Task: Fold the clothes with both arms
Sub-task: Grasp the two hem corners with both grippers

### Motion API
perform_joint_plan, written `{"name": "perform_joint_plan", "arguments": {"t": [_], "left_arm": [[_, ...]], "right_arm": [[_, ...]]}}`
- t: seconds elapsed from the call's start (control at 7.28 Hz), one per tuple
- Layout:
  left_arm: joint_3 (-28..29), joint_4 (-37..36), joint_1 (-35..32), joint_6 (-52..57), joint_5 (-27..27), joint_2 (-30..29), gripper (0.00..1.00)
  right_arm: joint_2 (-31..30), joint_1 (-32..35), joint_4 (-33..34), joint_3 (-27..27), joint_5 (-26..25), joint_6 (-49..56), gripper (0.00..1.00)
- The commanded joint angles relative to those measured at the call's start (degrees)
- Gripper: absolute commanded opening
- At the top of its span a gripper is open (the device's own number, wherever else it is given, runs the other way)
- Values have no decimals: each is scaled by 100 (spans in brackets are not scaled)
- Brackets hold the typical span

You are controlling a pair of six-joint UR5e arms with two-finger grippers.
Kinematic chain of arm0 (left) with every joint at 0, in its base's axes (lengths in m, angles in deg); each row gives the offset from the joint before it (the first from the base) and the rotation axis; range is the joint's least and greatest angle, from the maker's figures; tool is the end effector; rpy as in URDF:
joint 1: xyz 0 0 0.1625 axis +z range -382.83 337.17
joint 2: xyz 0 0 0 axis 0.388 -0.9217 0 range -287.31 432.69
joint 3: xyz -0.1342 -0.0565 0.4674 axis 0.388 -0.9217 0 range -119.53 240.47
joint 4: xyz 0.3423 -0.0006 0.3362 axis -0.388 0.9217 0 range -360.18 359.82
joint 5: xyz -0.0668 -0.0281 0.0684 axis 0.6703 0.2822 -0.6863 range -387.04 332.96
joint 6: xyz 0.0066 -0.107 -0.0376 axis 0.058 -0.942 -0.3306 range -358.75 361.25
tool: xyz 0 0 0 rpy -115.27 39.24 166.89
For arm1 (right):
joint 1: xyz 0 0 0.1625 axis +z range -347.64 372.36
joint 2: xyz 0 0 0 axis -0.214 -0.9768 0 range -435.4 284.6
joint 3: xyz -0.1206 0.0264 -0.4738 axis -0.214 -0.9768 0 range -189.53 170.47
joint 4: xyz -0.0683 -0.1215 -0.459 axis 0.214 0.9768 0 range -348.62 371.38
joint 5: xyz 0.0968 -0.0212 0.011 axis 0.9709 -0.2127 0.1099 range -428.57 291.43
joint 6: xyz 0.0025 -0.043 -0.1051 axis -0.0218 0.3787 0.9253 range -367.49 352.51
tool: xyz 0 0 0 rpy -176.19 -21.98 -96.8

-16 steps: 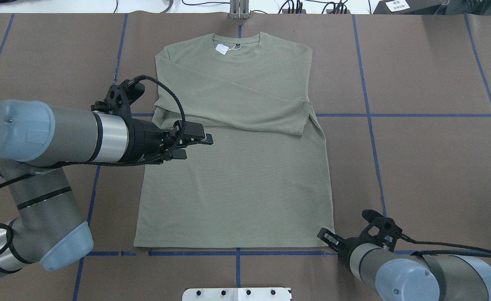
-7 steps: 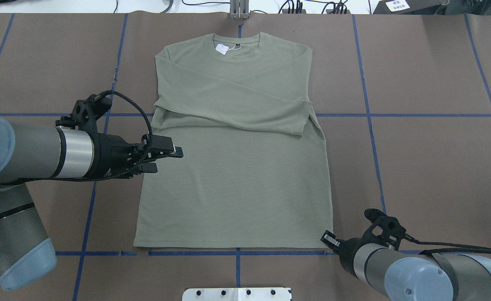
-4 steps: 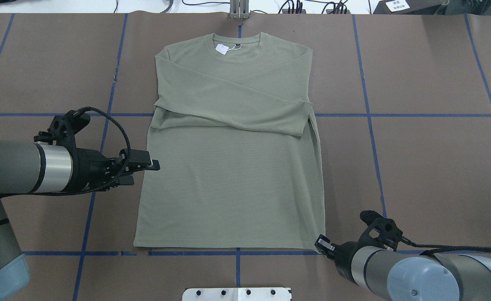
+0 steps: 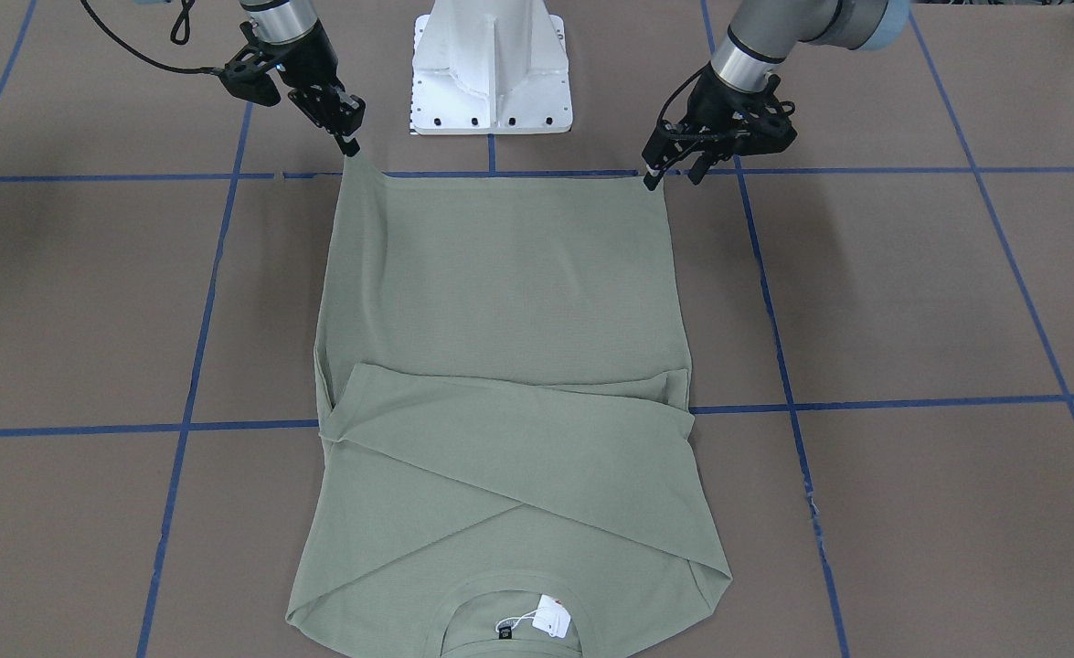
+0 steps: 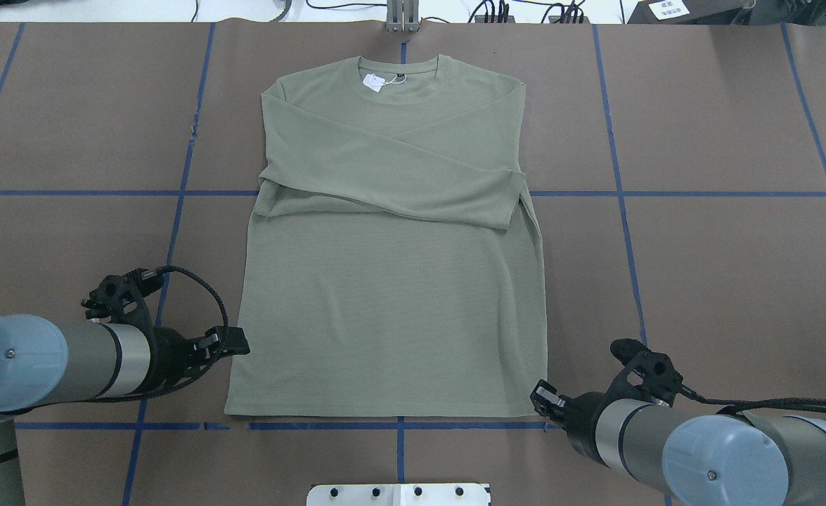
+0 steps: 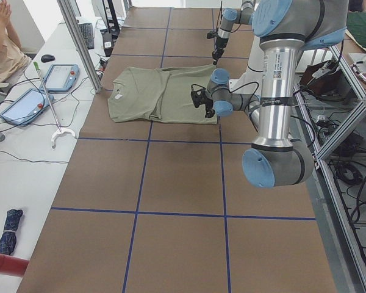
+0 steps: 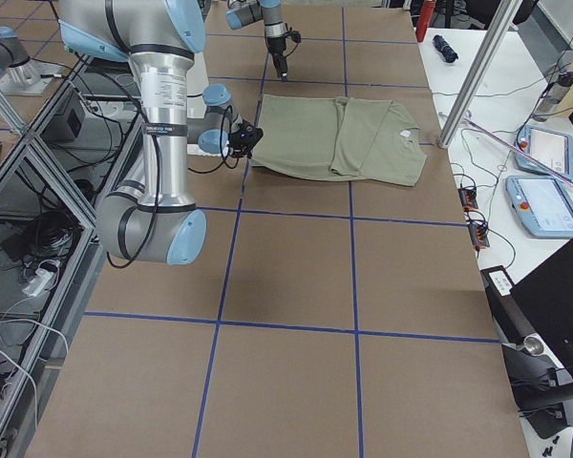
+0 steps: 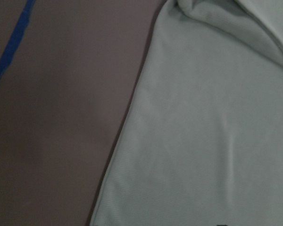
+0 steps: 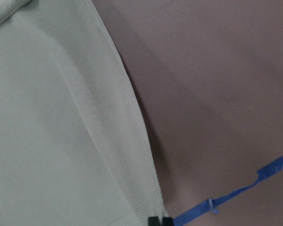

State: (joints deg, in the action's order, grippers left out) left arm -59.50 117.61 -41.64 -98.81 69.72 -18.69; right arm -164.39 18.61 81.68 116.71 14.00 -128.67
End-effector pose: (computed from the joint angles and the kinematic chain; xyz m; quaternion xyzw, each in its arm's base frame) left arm 0.4851 -0.2920 0.3845 -0.0135 0.4952 -0.1883 0.8480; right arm -0.5049 -0.2042 0.3509 -0.0471 -0.4769 0.3107 0.8209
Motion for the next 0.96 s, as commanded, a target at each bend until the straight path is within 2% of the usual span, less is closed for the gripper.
{"name": "perform_joint_plan", "arguments": {"t": [0.0,0.41,0.82], "left_arm": [[139,-204,369,-92,-131,-20,83],[386,-213,607,-145,-123,-187,76],[387,-380,651,-163,-123,-231,62]], "right_arm": [[-13,42,1,14,5,7,0],[-22,86,10,23,5,7,0],[-75,217,1,32,13,16,0]]}}
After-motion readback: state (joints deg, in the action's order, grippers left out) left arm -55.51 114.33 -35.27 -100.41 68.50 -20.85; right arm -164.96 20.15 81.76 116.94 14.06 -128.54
